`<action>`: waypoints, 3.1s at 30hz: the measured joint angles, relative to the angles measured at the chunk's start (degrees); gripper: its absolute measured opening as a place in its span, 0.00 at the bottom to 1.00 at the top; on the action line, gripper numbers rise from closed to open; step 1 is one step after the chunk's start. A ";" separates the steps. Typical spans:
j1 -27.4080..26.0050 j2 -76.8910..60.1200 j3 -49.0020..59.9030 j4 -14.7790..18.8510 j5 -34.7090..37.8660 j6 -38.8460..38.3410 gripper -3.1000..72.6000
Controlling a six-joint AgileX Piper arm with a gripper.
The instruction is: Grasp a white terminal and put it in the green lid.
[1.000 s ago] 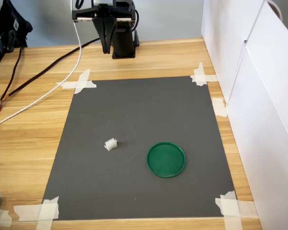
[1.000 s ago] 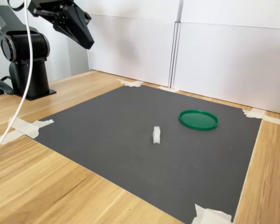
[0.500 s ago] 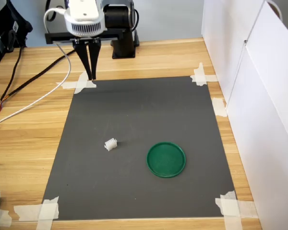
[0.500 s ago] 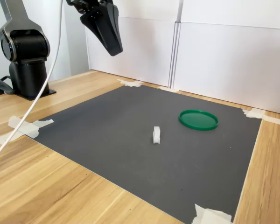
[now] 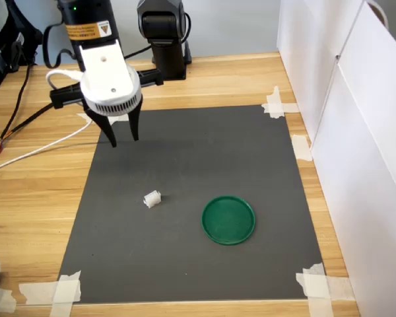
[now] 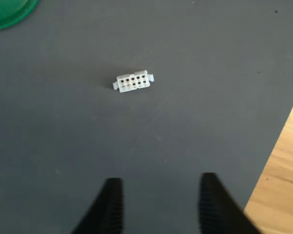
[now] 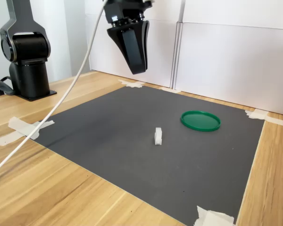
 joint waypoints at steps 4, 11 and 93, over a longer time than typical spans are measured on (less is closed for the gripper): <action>0.00 2.61 -1.65 0.29 0.21 -3.63 0.77; 0.00 3.46 -4.58 2.79 1.85 -15.34 0.87; 11.81 19.04 -19.96 -1.87 7.60 -11.95 0.45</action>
